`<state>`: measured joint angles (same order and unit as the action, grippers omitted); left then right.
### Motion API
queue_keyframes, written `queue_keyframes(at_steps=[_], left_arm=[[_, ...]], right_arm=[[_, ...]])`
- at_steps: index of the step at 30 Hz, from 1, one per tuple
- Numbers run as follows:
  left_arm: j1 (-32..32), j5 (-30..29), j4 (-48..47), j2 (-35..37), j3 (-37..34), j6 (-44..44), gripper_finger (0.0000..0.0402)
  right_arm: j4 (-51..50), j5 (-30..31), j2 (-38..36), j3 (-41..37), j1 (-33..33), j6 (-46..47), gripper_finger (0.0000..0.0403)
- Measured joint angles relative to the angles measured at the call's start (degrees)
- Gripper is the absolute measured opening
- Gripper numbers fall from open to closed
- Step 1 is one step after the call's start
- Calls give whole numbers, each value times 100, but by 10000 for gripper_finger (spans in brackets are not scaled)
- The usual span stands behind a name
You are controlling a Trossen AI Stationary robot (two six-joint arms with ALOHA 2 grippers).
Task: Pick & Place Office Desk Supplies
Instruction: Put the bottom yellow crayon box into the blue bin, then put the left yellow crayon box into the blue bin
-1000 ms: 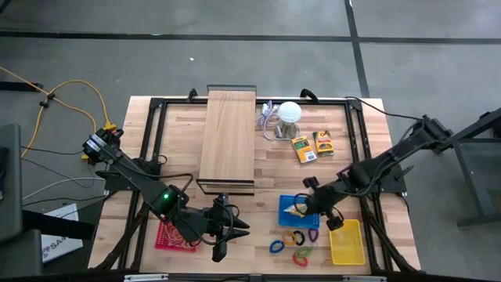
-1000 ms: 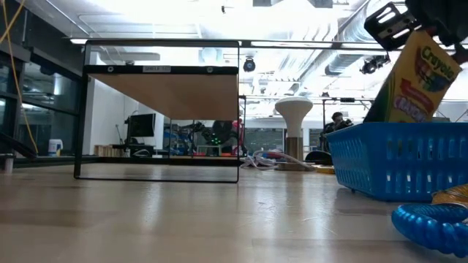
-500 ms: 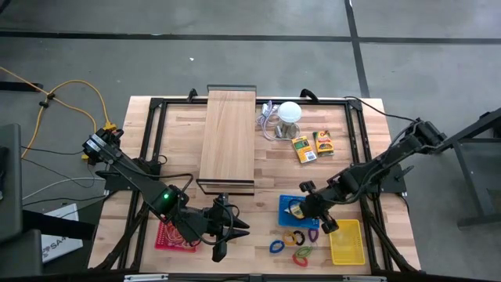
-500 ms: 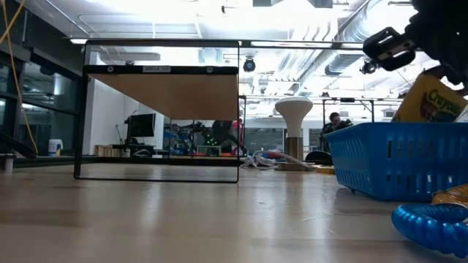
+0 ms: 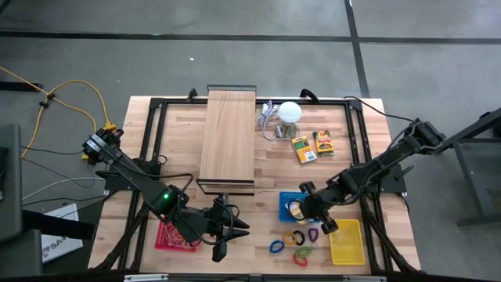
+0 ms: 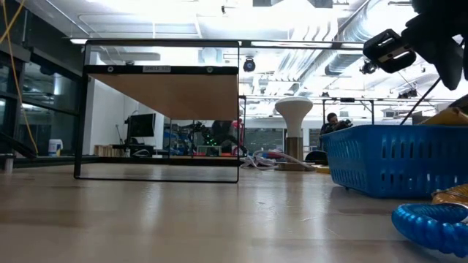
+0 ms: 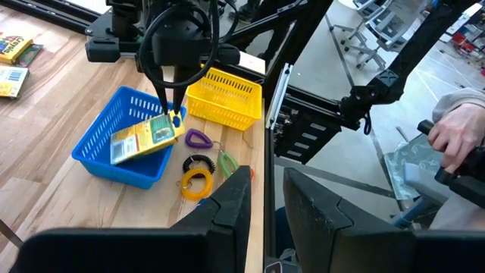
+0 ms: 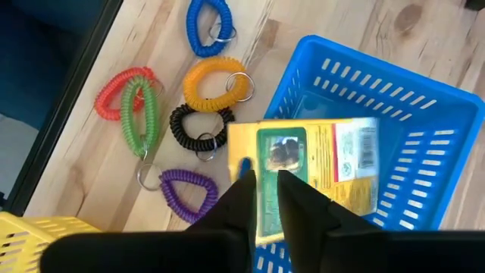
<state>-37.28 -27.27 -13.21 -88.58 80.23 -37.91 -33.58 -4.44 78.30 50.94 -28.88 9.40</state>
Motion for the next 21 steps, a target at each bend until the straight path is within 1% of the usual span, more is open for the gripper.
queue_keyframes(at_steps=[6,21], left_arm=[[0,1,0,0,0,0,77],[0,0,0,0,0,0,77]], right_arm=[[-2,-14,0,0,0,3,61],[214,-16,0,0,0,-73,62]])
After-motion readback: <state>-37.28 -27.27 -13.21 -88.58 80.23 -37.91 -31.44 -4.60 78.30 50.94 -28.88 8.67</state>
